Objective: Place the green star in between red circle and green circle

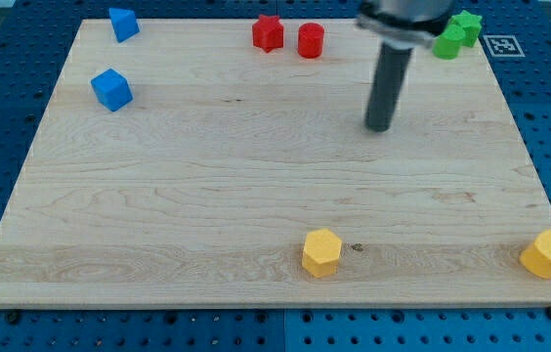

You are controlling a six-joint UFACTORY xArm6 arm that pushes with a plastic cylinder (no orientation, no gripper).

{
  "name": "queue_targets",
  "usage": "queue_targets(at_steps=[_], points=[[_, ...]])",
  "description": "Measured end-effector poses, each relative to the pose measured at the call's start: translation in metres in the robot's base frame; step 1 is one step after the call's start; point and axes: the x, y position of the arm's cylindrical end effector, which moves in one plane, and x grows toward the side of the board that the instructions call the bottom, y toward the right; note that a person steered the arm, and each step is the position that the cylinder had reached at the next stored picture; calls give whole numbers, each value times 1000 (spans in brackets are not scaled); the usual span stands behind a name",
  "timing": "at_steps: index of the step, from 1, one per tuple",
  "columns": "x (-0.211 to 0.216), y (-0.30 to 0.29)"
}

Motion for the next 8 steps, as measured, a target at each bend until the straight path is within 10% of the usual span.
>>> queue_targets(at_steps=[3, 6, 8], points=[[-72, 185], [-194, 189], [-195, 173]])
